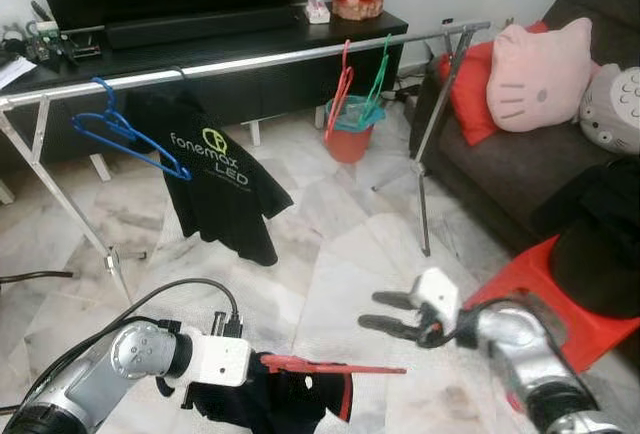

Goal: Hang hanger

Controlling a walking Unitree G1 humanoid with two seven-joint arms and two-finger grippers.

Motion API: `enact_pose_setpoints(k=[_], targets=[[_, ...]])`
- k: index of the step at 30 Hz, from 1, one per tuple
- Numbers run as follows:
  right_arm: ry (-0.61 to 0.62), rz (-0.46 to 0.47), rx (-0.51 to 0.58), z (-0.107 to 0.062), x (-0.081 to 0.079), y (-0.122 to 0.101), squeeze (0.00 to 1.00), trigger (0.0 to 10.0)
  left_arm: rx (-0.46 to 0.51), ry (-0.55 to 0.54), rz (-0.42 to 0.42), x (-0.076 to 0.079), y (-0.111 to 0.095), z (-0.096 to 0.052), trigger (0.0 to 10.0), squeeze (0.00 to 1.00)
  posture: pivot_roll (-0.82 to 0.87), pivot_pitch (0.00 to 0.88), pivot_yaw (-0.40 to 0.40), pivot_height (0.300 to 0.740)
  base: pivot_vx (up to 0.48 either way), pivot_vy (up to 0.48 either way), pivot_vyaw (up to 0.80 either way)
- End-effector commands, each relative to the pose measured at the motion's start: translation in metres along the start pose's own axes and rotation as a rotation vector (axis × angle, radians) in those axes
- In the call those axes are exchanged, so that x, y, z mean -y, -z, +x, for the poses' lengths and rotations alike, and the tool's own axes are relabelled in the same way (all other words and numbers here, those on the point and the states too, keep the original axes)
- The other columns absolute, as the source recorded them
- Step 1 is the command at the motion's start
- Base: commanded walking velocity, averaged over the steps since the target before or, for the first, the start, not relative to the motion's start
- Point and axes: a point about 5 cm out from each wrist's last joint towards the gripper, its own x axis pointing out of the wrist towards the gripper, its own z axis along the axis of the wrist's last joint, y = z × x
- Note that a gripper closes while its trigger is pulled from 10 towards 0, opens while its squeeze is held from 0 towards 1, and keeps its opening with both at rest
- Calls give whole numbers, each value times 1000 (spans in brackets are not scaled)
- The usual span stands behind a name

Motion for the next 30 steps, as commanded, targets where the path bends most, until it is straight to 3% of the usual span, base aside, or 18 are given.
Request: enact_pose_setpoints(k=[1, 8, 9, 12, 19, 30], targets=[[-104, 25, -7, -6, -5, -1, 1000, 10000, -10, 6, 7, -2, 0, -3, 10000, 0, 18, 0, -63, 740, 0, 0, 0], [-194, 42, -64, -4, -12, 3, 1000, 10000, -33, 30, -15, -1, -1, -3, 10000, 0, 13, 0, -66, 740, 0, 0, 0], [-207, 6, -105, 0, -16, 8, 0, 10000, -26, 38, -29, -2, -3, -3, 10000, 0, 13, 0, -66, 740, 0, 0, 0], [-262, -30, -175, 5, -25, 16, 0, 10000, 18, 24, -68, -6, -11, -2, 10000, 0, 13, 0, -66, 740, 0, 0, 0], [-249, -41, -104, 21, -29, 9, 0, 10000, 107, 60, -132, -8, -29, -1, 10000, 0, 21, 0, -67, 740, 0, 0, 0], [-240, -76, -59, 24, -22, -8, 0, 10000, 84, 129, -133, -5, -35, 3, 10000, 0, 23, 0, -69, 740, 0, 0, 0]])
